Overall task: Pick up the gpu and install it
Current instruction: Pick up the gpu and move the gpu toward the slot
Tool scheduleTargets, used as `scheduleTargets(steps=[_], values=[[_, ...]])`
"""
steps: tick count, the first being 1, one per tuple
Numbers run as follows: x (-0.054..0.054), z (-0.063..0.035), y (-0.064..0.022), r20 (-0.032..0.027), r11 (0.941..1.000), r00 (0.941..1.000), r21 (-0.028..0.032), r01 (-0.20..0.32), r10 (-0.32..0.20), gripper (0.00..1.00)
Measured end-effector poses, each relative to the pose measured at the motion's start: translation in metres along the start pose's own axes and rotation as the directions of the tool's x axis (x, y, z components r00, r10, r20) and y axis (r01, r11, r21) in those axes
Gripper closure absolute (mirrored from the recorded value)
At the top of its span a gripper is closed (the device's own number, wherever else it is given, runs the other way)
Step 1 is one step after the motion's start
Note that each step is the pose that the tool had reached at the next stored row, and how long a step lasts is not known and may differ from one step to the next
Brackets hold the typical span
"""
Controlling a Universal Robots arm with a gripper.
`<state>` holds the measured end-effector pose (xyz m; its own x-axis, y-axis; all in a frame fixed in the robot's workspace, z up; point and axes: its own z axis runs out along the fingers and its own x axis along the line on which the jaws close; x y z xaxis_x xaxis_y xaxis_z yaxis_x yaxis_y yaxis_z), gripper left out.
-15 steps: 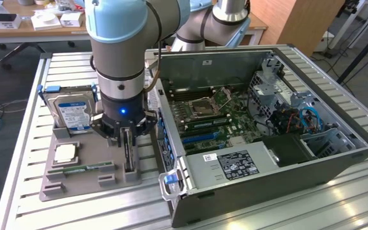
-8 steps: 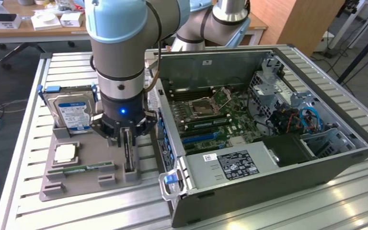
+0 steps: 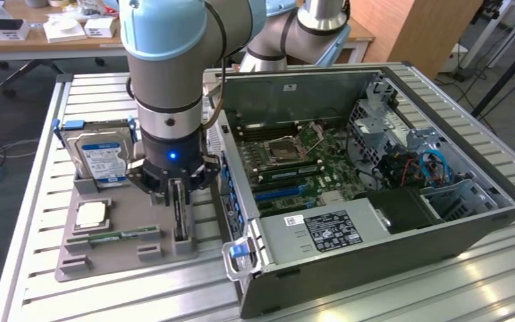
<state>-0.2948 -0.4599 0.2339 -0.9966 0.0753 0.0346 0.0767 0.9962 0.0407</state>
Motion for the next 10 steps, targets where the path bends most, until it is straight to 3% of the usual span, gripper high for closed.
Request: scheduleTargets(steps=[5,8,10], values=[[0.0,0.0,0.0,0.0,1.0,1.0,0.0,0.0,0.0,0.63],[0.0,0.0,0.0,-0.0001,1.0,1.0,0.0001,0.0,0.0,0.74],[0.0,0.0,0.0,-0.0001,1.0,1.0,0.0,0.0,0.0,0.74]])
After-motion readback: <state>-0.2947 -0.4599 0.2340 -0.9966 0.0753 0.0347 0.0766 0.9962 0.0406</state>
